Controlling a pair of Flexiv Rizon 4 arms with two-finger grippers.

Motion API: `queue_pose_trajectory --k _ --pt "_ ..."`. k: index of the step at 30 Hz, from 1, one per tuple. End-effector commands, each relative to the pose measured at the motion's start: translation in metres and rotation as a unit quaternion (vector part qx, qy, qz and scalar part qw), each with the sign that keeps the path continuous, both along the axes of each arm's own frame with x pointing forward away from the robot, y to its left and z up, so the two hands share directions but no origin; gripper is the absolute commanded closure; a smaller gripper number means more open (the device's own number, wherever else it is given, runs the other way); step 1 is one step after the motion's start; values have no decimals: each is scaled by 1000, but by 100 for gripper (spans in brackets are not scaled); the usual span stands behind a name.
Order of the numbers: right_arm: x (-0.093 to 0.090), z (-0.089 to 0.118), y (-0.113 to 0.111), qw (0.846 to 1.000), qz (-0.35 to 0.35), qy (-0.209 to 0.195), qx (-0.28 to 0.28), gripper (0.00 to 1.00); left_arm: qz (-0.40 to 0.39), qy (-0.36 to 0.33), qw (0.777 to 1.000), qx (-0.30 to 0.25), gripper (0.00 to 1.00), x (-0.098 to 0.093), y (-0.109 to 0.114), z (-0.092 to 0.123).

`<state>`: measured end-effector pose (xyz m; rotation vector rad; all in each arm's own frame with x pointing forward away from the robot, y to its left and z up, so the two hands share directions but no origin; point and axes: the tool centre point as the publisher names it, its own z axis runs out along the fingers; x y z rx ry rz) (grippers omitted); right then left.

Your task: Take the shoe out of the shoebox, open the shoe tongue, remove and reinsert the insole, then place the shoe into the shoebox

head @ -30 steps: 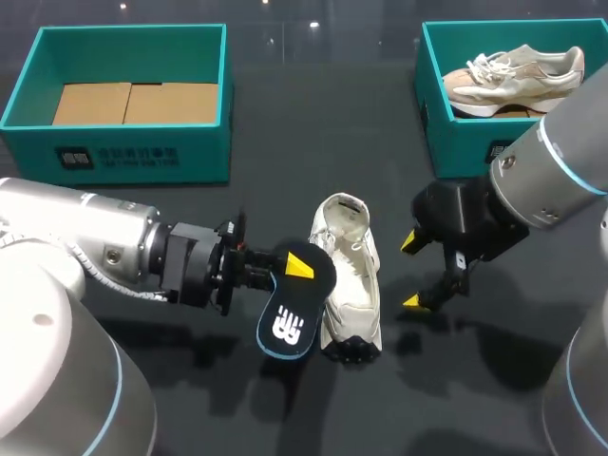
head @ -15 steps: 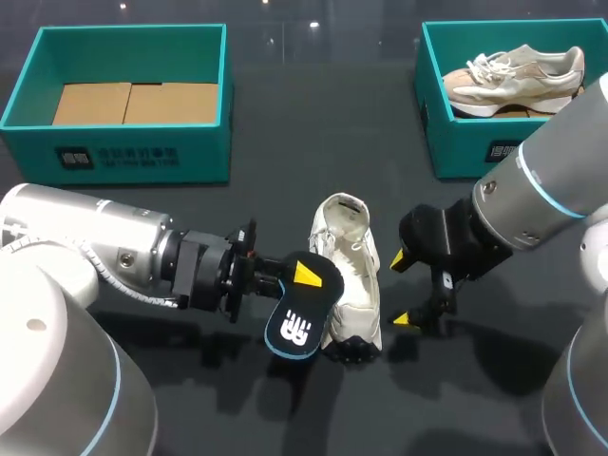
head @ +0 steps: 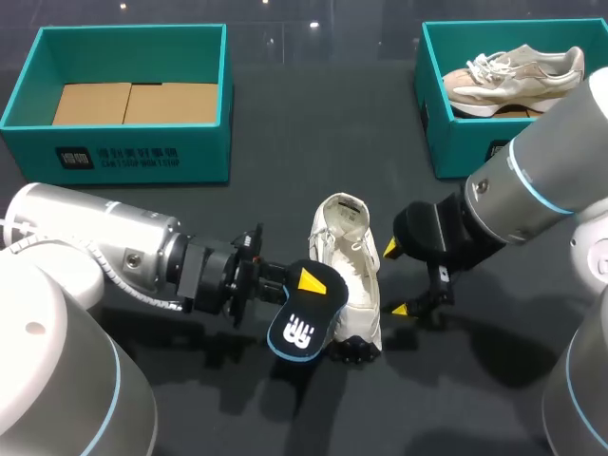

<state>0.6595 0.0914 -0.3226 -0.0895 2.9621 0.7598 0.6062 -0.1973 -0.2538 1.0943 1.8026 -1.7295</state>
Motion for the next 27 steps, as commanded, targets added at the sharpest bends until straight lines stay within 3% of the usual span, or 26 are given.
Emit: queue_pose_trajectory --k 1,10,20,27 --pt "8 -13 -1 1000 5 -1 -3 0 3 4 1000 -2 100 -4 -2 -3" --pt "15 -24 -7 999 19 -30 6 0 -4 35 999 -1 100 -11 -12 -1" --pt "15 -25 -9 999 19 -29 7 0 -4 35 999 -1 100 -11 -12 -1" --pt "15 -25 -9 999 19 -29 7 0 20 106 993 -35 100 -1 -32 -6"
